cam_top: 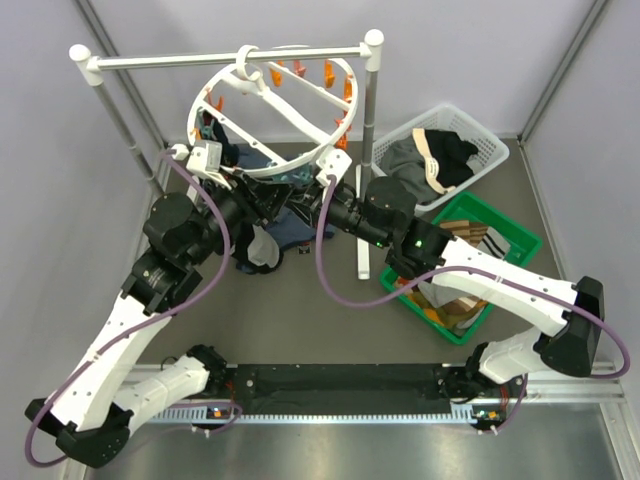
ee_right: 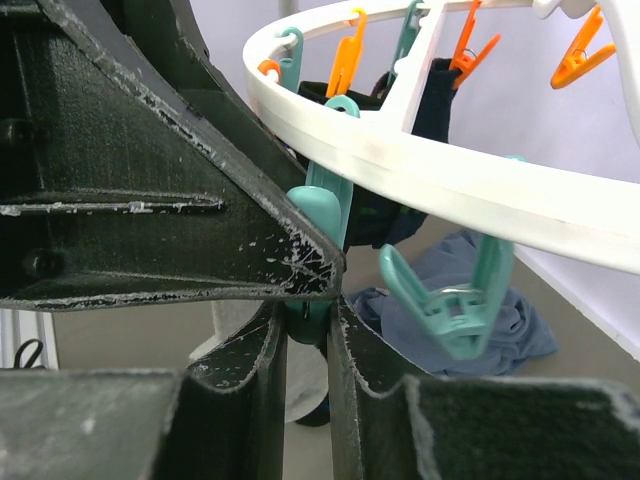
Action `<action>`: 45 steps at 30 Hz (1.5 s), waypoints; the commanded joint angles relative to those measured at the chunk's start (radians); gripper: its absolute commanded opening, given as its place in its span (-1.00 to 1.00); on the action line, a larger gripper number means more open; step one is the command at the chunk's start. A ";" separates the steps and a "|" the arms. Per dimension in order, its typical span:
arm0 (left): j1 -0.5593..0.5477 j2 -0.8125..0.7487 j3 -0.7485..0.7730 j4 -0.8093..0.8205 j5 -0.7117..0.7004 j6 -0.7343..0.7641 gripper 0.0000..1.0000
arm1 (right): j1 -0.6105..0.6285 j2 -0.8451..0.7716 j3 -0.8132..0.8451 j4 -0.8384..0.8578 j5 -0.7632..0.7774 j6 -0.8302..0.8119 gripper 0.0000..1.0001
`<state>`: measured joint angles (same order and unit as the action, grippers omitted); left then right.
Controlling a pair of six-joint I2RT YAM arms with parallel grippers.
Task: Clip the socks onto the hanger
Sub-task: Open the clamp at the hanger, then pick up the sock from the bin.
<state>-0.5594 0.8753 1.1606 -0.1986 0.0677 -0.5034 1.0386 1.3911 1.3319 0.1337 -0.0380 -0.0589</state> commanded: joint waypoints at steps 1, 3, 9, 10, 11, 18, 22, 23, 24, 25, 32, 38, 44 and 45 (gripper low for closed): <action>0.010 0.004 -0.004 0.169 -0.095 -0.003 -0.02 | 0.021 0.013 0.043 -0.014 -0.073 -0.007 -1.00; 0.010 0.002 -0.021 0.191 -0.100 -0.012 -0.16 | 0.021 0.022 0.044 -0.017 -0.068 -0.010 -1.00; 0.010 -0.007 -0.050 0.238 -0.124 -0.008 -0.54 | 0.021 0.046 0.055 -0.039 -0.057 -0.016 -1.00; 0.010 -0.009 -0.055 0.240 -0.129 -0.001 -0.66 | 0.021 0.049 0.058 -0.042 -0.054 -0.016 -1.00; 0.010 -0.012 -0.061 0.241 -0.134 0.012 -0.71 | 0.021 0.048 0.058 -0.046 -0.053 -0.013 -0.97; 0.010 -0.015 -0.136 0.298 -0.141 0.081 -0.96 | 0.021 0.026 0.049 -0.131 0.068 0.033 -0.31; 0.010 0.011 -0.150 0.318 -0.121 0.120 -1.00 | 0.011 -0.020 0.017 -0.306 0.177 0.099 -0.10; 0.010 0.017 -0.150 0.324 -0.112 0.132 -1.00 | -0.009 -0.029 0.012 -0.339 0.202 0.117 -0.06; 0.010 0.030 -0.150 0.335 -0.092 0.138 -1.00 | -0.024 -0.052 0.000 -0.371 0.205 0.158 -0.03; 0.010 0.037 -0.147 0.338 -0.083 0.149 -1.00 | -0.041 -0.063 -0.008 -0.441 0.207 0.181 0.03; 0.009 0.033 -0.196 0.346 -0.008 0.161 -1.00 | -0.233 -0.184 -0.085 -0.755 0.250 0.381 0.28; 0.009 -0.002 -0.242 0.340 0.021 0.187 -1.00 | -0.581 -0.256 -0.149 -0.946 0.286 0.479 0.31; 0.009 -0.013 -0.254 0.349 0.040 0.204 -1.00 | -0.960 -0.261 -0.264 -0.875 0.161 0.583 0.30; 0.009 -0.016 -0.256 0.349 0.038 0.207 -1.00 | -0.994 -0.259 -0.293 -0.835 0.159 0.593 0.28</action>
<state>-0.5510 0.8715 0.9230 0.1299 0.0658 -0.3321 0.1932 1.1492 1.0985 -0.7357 0.1768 0.4358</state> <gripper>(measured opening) 0.305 0.654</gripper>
